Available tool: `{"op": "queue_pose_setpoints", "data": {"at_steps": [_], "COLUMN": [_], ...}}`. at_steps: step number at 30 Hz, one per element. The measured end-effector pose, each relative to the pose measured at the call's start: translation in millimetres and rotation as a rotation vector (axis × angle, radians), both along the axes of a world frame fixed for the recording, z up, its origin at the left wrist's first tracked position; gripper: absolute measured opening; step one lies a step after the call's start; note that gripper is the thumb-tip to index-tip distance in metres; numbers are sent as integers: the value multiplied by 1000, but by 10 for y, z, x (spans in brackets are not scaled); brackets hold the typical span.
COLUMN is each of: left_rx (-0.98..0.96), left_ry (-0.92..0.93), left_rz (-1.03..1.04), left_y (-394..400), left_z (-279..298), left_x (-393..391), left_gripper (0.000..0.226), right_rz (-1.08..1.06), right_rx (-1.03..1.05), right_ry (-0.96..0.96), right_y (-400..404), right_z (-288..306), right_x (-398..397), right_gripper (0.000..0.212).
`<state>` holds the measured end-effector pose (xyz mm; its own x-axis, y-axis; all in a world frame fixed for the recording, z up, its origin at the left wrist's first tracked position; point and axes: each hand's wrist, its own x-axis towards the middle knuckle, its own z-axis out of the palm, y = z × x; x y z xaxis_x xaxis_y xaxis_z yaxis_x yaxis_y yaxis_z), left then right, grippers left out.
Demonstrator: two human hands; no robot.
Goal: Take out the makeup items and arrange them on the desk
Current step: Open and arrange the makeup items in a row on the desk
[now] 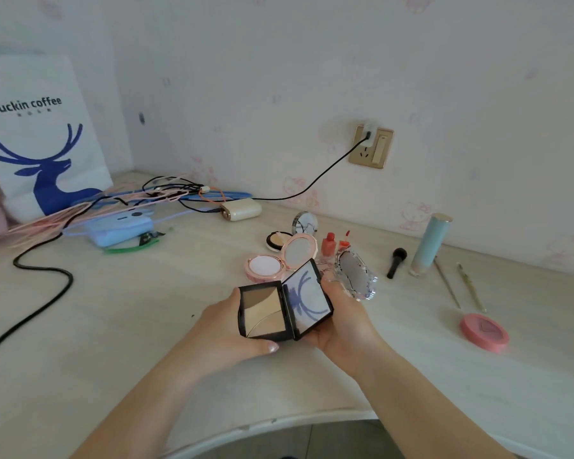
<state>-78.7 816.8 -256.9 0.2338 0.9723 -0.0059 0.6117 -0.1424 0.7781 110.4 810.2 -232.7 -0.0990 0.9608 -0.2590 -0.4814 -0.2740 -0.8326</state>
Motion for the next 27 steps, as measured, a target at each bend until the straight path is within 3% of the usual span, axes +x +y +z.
{"op": "queue_pose_setpoints", "data": {"at_steps": [5,11,17,27], "left_rx": [37,77,88,119], "left_ry": [167,294,353,349], "left_rz": [54,67,100,141], "left_y": [77,102,92,89], "left_z": [-95,-48,-73,-78], "left_x": [-45,-28,-4,30], "left_gripper": [88,97,79,73], "right_rz": [-74,-72,-12,13], "right_rx": [-34,-51,-45,14], "right_ry": [-33,-60,-178,-290], "right_y": [-10,39,94,142], "right_z": [-20,-21,-89,-91], "right_x": [-54,-77,-42,63], "right_gripper": [22,25,23,24]}}
